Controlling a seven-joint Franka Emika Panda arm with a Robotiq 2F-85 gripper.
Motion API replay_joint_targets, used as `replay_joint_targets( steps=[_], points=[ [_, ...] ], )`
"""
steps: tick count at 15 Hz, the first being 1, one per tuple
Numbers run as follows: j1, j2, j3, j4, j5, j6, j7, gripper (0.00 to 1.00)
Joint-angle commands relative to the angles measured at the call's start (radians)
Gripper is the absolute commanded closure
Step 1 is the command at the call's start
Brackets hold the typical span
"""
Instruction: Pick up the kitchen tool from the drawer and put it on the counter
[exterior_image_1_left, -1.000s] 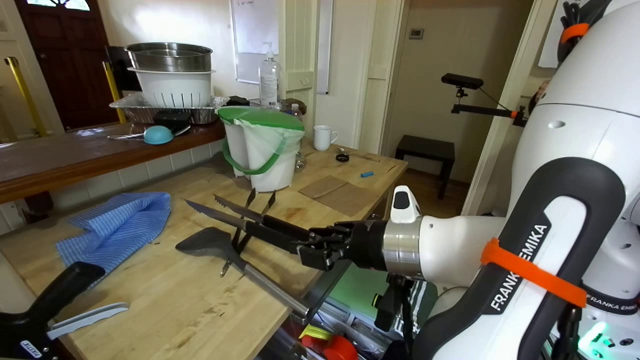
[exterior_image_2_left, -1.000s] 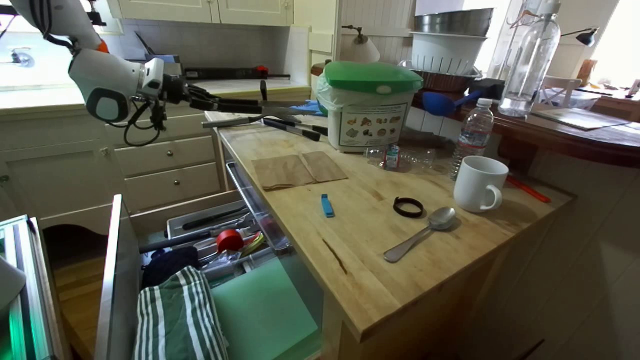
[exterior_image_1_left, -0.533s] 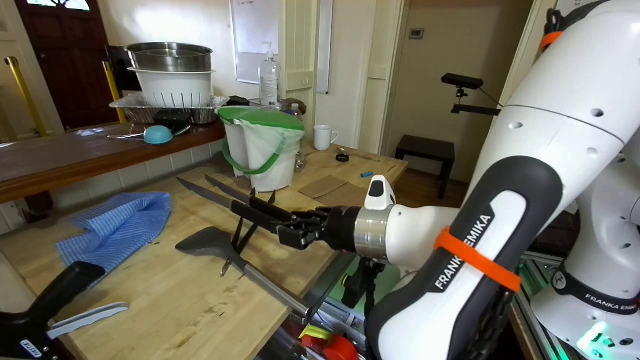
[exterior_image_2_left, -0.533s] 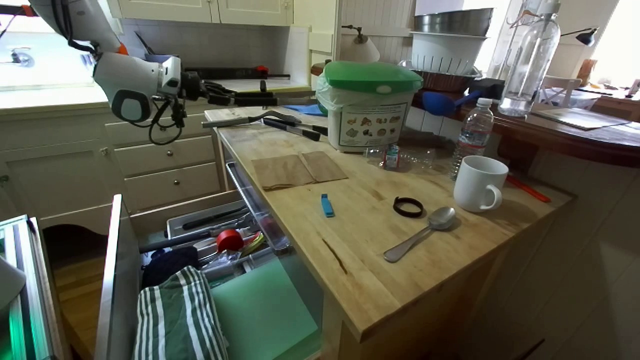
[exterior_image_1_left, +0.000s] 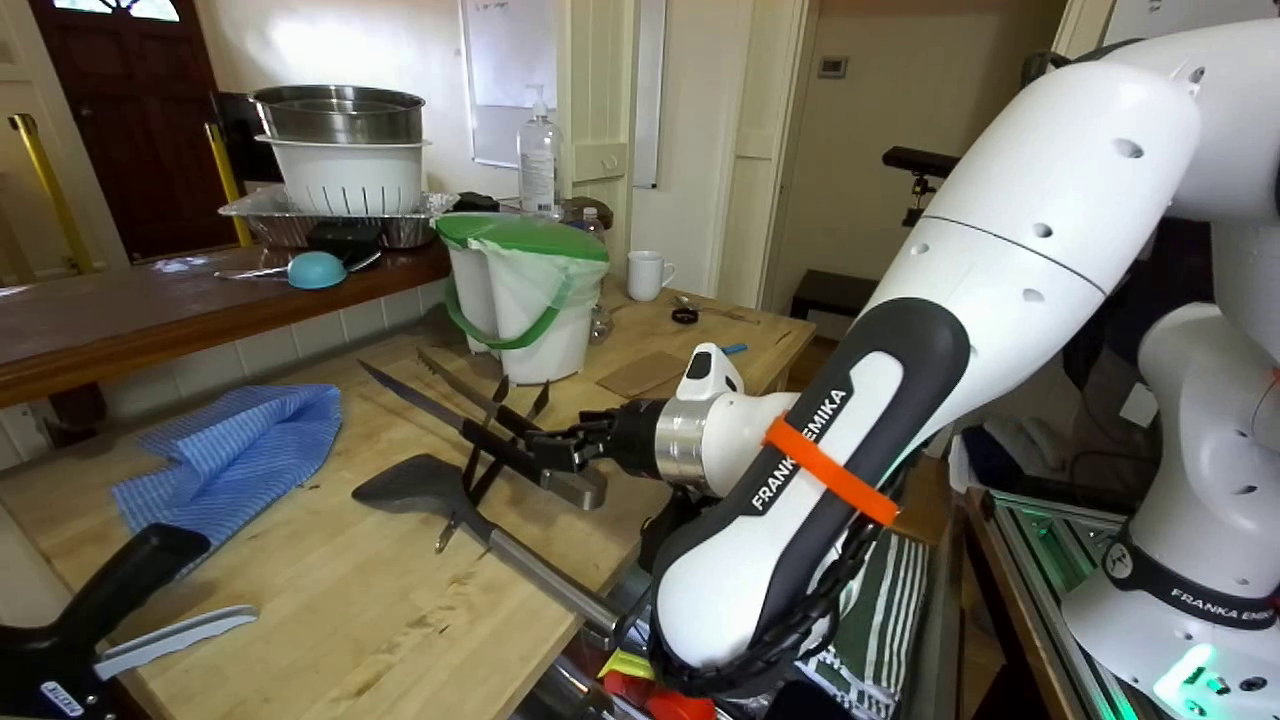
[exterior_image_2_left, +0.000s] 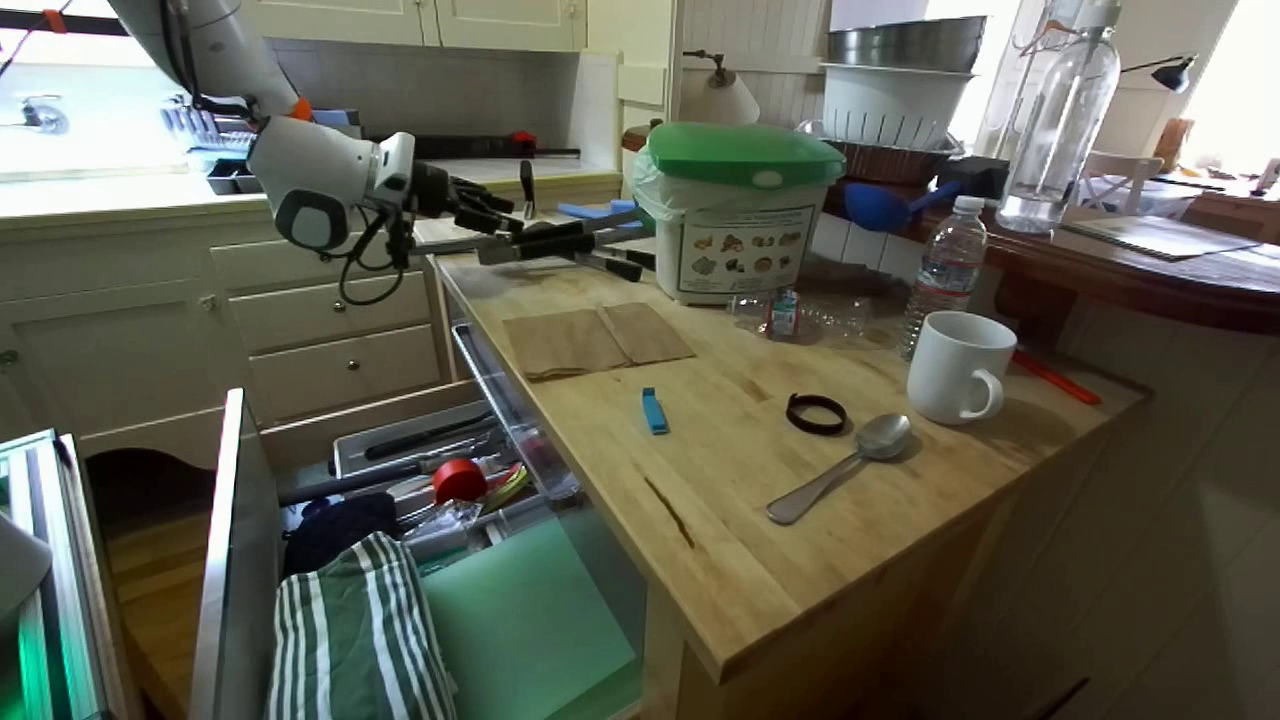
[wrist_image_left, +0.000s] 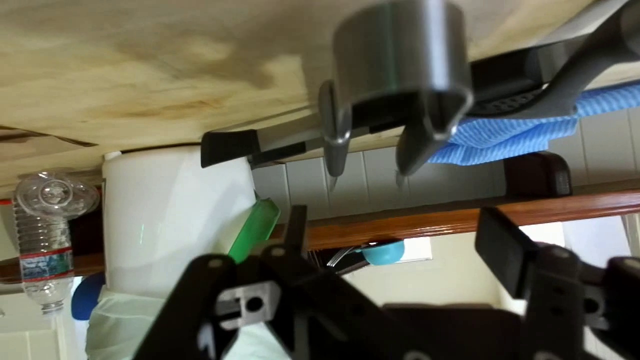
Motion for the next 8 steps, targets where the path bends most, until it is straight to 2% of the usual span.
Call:
replay_joint_targets(
  steps=[1,4,7,8],
  points=[
    [0.010,-0.068,0.058,-0.039,0.120,-0.005,-0.085,0.00],
    [0.012,-0.207,0.104,-0.110,0.225,0.044,-0.076,0.00],
    [-0.016,-0.325,0.136,-0.082,0.373,0.115,-0.057,0.00],
    [0.048,-0.380,0.058,-0.067,0.441,0.086,-0.068,0.00]
  ],
)
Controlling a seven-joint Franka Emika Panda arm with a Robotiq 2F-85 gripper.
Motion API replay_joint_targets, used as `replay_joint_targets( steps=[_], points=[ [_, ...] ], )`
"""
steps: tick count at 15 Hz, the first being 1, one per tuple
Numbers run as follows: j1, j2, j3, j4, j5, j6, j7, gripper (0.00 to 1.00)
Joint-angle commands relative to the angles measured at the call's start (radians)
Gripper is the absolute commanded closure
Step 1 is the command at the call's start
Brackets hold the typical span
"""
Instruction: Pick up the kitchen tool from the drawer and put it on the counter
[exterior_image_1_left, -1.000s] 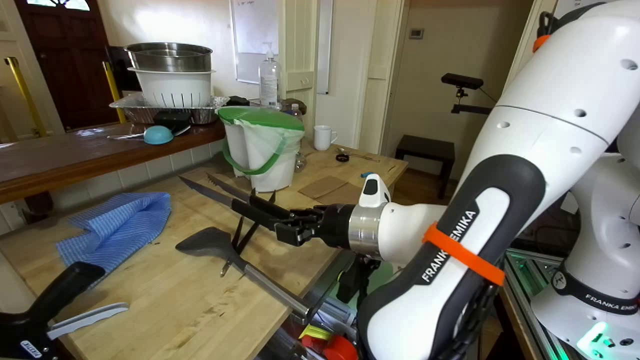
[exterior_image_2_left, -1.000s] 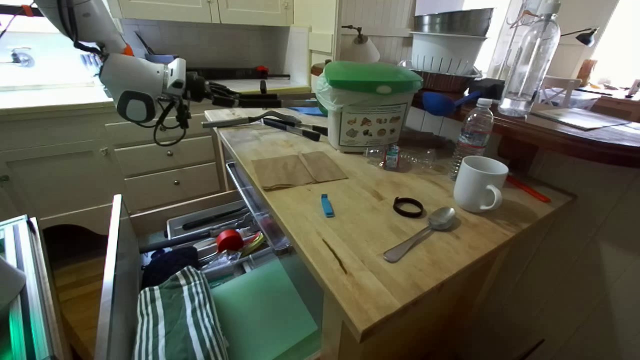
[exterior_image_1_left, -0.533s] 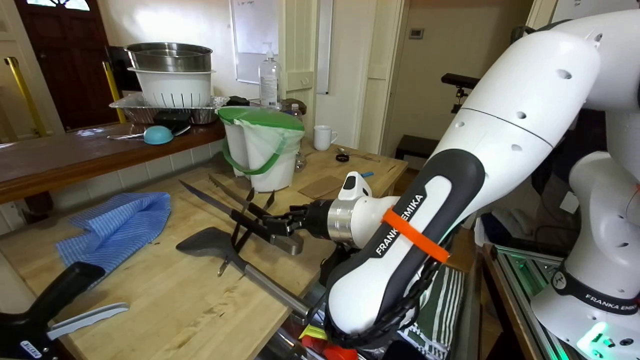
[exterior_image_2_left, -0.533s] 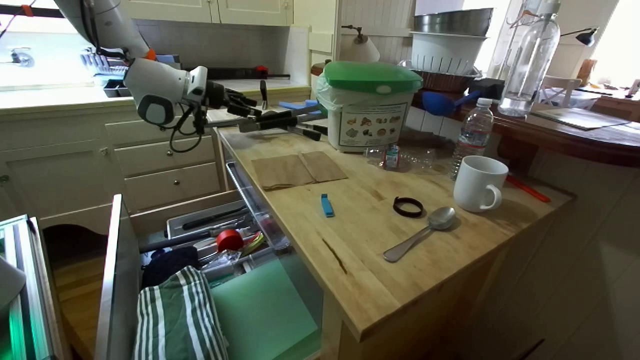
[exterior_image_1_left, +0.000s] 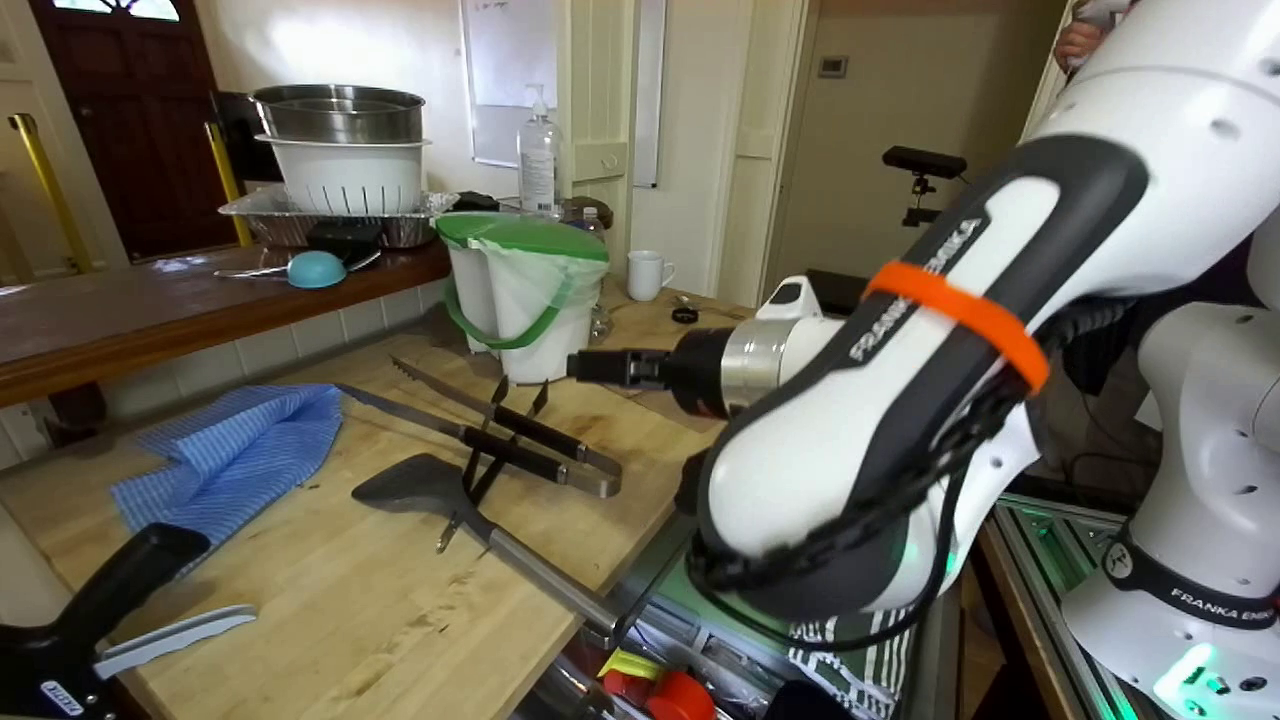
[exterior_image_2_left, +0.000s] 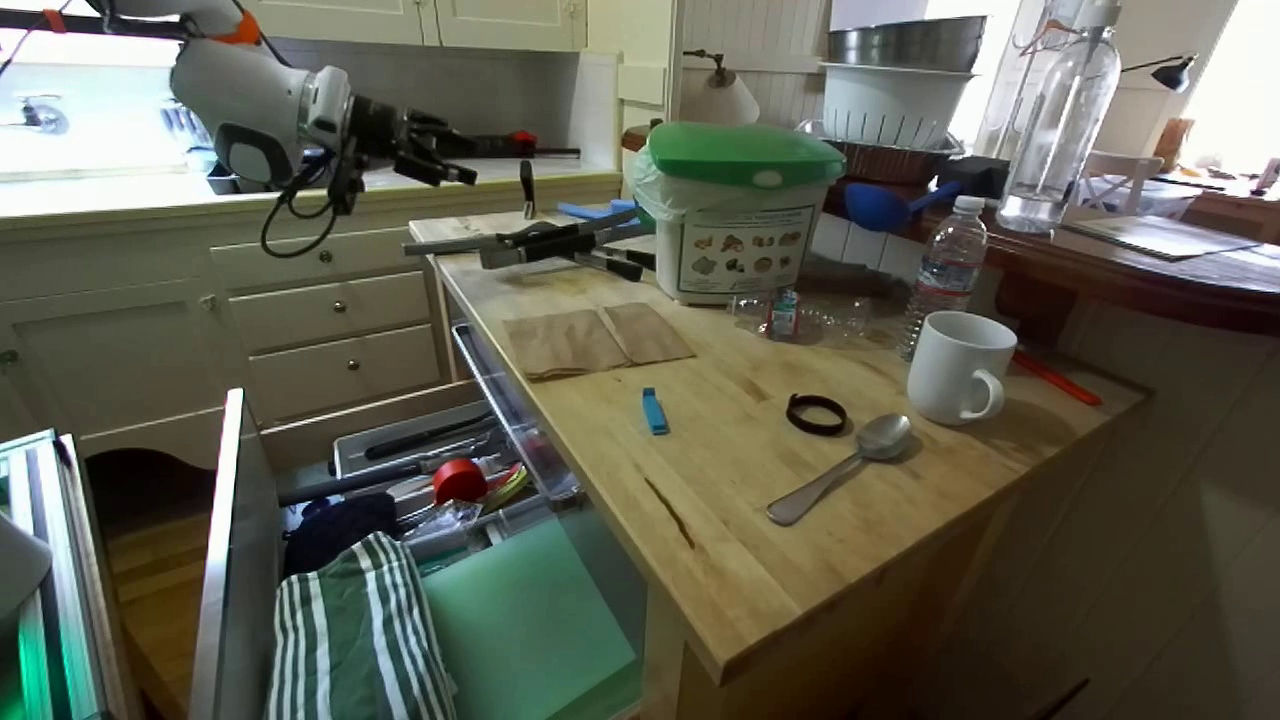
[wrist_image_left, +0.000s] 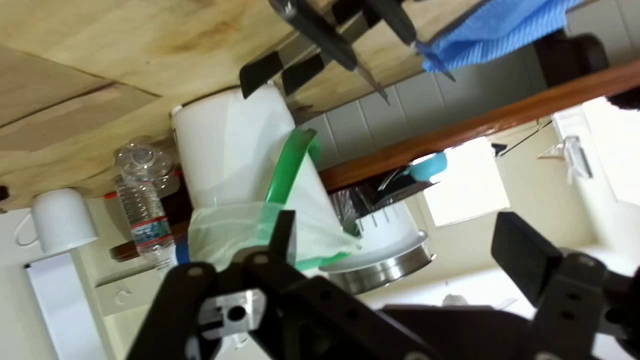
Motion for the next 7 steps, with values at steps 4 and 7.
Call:
replay_joint_targets(
  steps=[4,7],
  points=[
    [0.007,-0.332,-0.069,0.053,0.404,0.013,-0.147,0.00],
    [-0.064,-0.337,-0.012,0.045,0.363,-0.001,-0.045,0.00]
  ],
)
